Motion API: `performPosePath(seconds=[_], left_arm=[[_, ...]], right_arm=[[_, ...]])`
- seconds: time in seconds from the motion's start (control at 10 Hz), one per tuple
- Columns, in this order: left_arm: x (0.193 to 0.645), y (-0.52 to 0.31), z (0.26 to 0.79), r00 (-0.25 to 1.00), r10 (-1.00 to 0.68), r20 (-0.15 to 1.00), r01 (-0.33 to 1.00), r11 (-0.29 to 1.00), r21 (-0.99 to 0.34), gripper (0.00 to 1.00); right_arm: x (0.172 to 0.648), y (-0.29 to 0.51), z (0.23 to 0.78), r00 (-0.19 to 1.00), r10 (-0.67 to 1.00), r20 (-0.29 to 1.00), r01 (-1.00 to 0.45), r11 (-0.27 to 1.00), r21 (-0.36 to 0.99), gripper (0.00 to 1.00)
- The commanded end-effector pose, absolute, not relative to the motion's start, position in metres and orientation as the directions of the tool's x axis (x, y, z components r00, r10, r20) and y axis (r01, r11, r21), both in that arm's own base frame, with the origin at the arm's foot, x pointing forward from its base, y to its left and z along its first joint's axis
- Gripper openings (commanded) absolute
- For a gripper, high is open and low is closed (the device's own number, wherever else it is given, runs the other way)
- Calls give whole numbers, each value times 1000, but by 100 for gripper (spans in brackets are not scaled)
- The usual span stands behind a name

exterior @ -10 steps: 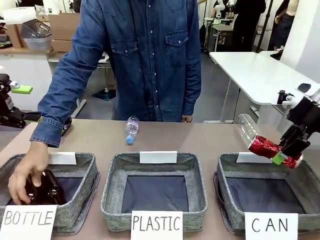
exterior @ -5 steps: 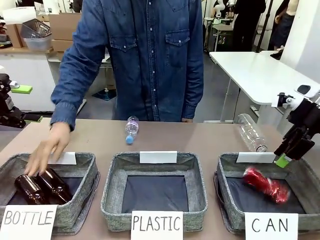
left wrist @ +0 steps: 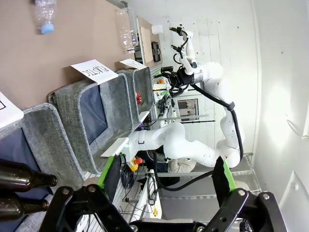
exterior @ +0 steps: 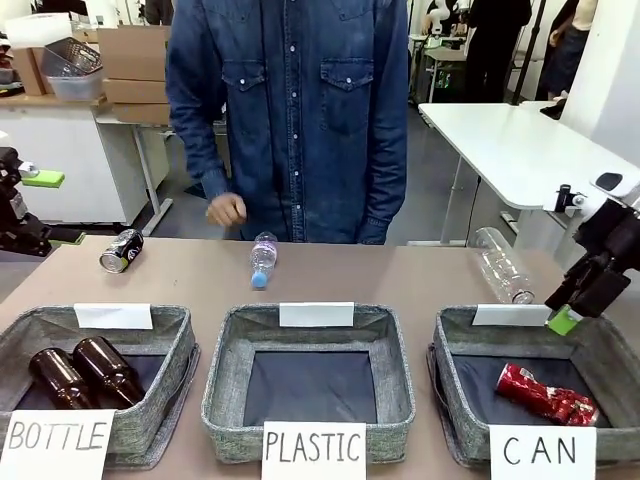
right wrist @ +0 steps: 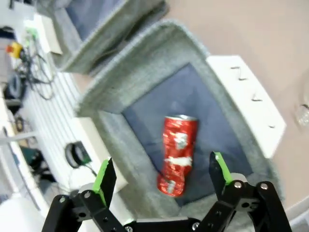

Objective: Sort the can waste into the basket.
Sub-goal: Pick up the can waste from the table and place it in the right Fabric basket.

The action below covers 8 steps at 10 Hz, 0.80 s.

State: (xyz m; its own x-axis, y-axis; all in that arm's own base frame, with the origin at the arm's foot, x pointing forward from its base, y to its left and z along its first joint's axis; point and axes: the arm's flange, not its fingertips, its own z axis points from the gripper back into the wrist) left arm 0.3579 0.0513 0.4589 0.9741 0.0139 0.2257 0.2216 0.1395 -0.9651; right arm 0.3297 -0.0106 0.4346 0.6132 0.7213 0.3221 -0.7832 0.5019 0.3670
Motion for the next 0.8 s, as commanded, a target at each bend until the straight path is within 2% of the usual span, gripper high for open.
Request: performPosePath(seconds=[0.0,0.1,0.2,0.3,0.4,0.5,0.6,0.7], left_arm=[[357,50,461,969,11,248,244,123,-962,100],[357,50,461,969,11,248,244,123,-962,100],[357,50,461,969,11,248,244,123,-962,100],[357,50,461,969,11,248,244,123,-962,100],[357,50,461,969,11,248,244,123,-962,100],[357,50,461,969,11,248,244,123,-962,100],[357,50,461,969,11,248,244,123,-962,100],[357,50,461,969,11,248,244,123,-962,100]], right_arm=[[314,-2,437,776,485,403,-618,460,638,100],[319,-5,454,896,217,387,-439,309,844,100],[324,-13,469,962,-76,261,-260,33,965,100],[327,-19,474,967,-232,107,-143,-145,979,100],[331,-20,475,937,-342,-66,-29,-265,964,100],[335,-19,473,869,-450,-205,56,-321,945,100],[342,-13,470,748,-565,-349,170,-345,923,100],[345,1,470,714,-620,-326,205,-260,944,100]])
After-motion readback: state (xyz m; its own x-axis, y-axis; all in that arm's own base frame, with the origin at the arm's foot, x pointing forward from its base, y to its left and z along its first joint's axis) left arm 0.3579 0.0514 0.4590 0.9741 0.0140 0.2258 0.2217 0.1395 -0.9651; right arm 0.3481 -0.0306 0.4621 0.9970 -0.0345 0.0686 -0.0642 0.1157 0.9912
